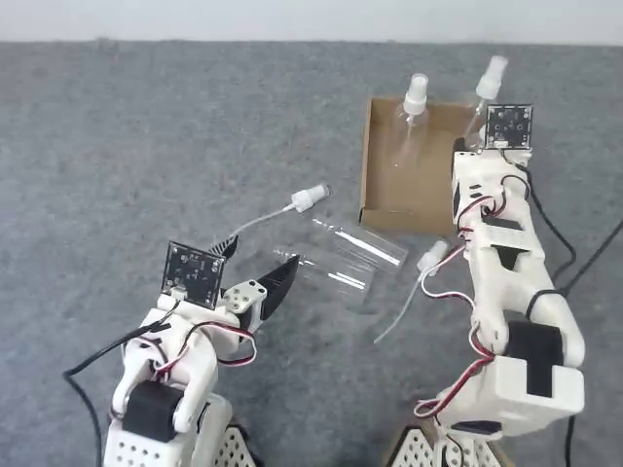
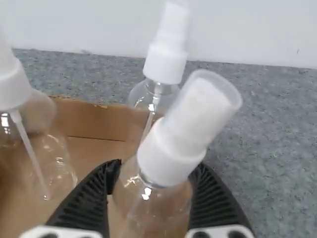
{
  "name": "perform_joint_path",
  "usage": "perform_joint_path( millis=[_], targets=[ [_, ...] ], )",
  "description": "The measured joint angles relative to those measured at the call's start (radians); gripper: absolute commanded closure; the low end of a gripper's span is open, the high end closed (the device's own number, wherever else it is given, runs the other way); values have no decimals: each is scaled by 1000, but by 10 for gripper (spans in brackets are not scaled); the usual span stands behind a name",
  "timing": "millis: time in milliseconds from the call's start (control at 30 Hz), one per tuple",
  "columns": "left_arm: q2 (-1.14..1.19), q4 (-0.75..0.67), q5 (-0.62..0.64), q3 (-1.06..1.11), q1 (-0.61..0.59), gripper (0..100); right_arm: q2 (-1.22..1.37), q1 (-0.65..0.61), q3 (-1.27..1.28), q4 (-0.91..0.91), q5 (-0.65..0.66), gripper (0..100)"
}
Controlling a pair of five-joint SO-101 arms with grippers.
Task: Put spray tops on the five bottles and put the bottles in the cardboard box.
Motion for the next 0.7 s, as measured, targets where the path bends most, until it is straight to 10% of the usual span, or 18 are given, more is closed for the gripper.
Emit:
perform_joint_path(
  millis=[700],
  targets=[
    [0, 0, 0, 0, 0, 706, 3, -5, 0, 0, 0, 811]
  ],
)
